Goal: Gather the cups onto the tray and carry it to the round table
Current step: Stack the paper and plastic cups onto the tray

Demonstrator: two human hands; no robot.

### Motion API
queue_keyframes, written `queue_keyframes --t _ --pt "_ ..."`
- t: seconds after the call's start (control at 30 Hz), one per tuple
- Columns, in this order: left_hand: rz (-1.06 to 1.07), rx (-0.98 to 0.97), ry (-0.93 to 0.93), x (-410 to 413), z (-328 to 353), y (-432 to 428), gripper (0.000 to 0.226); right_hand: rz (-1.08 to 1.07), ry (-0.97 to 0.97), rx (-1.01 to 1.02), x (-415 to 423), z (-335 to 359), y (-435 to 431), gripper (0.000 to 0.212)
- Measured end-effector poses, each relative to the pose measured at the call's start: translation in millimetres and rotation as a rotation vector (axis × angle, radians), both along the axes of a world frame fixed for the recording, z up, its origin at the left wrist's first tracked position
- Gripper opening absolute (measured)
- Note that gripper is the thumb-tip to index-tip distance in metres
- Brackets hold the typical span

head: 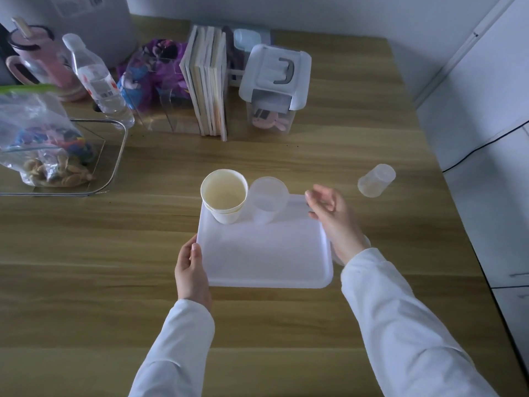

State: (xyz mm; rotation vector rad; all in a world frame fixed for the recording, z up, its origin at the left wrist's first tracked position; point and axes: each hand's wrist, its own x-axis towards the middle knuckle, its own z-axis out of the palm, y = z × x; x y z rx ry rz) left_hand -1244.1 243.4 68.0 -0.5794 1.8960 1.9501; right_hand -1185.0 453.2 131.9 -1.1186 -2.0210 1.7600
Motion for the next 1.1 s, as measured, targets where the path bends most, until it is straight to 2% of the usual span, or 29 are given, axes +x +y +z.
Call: queue_keyframes --t 0.1,0.17,0.37,0.57,0.77,0.87,0.97,1.1 --pt "0.036 -0.006 0.003 -2.5 -2.7 -1.5 0.02 -0.004 -0.149 0.304 35.5 -3.5 36.1 0.045" --pt "0.055 -0.01 0.016 -3.2 -4.7 -1.4 0.02 -0.015 -0.278 0.423 58.3 -16.1 54.1 0.047" --pt "0.064 -0.014 0.017 -3.2 -6.2 3.0 0.019 0.261 -0.606 0.56 87.6 -53.6 63.4 0.068" --pt "0.042 -0.017 0.009 -3.6 -7.1 6.0 0.02 0.269 -0.599 0.59 89.8 -64.2 65.6 0.059" --pt "0.039 -0.015 -0.005 -1.3 -5.9 9.7 0.023 -0.065 -0.413 0.386 89.8 -45.0 76.4 0.056" --pt "0.039 -0.006 -0.011 0.1 -5.3 10.7 0.023 -0.24 -0.292 0.029 86.6 -33.5 75.6 0.049" --pt "0.036 -0.001 -0.009 2.3 -2.4 12.2 0.02 -0.332 -0.026 -0.383 82.6 -27.5 70.8 0.051" --pt "0.035 0.007 -0.004 4.8 -2.4 13.0 0.021 -0.366 0.197 -0.629 74.7 -19.1 60.2 0.033"
